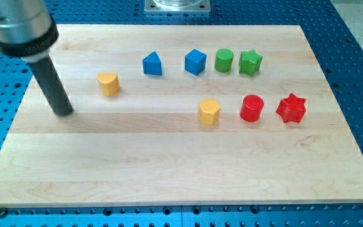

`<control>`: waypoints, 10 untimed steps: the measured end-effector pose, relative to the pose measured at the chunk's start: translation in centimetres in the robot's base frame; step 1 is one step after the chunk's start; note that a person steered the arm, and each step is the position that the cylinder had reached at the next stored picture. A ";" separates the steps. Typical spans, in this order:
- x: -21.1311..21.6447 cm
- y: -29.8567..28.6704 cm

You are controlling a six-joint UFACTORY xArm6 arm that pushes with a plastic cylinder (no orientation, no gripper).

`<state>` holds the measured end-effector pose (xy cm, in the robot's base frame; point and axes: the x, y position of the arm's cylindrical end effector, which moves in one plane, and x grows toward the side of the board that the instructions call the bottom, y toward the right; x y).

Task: Slide the yellow heart to the left of the yellow hexagon

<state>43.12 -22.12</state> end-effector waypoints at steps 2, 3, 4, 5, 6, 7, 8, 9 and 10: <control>-5.9 7.6; -2.5 10.4; -2.4 10.6; -2.6 4.7; -0.5 5.9; -1.3 11.2; 0.2 12.6; -0.4 12.1; 0.8 12.1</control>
<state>43.89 -10.03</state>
